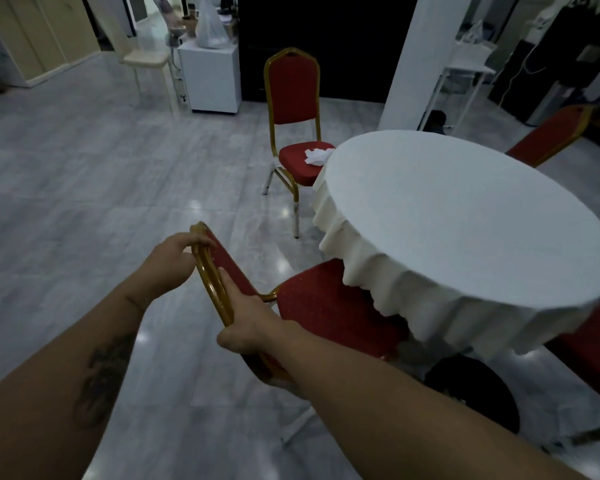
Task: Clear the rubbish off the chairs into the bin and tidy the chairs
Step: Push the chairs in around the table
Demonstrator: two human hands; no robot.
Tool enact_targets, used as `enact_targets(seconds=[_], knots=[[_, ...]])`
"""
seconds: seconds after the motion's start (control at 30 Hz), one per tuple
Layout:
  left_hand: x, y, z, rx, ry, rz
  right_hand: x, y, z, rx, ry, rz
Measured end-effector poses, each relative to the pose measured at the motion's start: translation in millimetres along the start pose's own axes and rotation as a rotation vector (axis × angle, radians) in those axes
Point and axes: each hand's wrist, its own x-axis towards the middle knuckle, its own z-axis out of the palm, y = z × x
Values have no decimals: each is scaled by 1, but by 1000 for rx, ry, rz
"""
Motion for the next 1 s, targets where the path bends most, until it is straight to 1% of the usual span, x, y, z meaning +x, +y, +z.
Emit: enact_targets(seconds=[0.07, 0.13, 0.27, 0.33, 0.4, 0.5, 0.6, 0.73, 1.0], knots=[[-14, 18, 17, -173, 26, -126, -15, 17, -9, -4, 2, -9], [-23, 29, 31, -278, 35, -223, -27, 30, -16, -21, 14, -31], [-37, 63, 72, -413, 43, -454, -65, 70, -35, -54, 27, -76], [-53, 92, 90, -458, 58, -507, -82, 88, -43, -82, 32, -93], [-68, 116, 110, -452, 71, -552, -95, 108, -49, -84, 30, -104], [-88, 143, 132, -448, 83, -563, -115, 137, -59, -59, 42, -119], [-95, 150, 145, -417, 87, -567, -129, 156, -56, -72, 80, -126], [-94, 138, 147, -443, 68, -592, -135, 173, -51, -136, 152, -143], [-80, 122, 146, -523, 85, -551, -119, 171, -52, -135, 175, -139]])
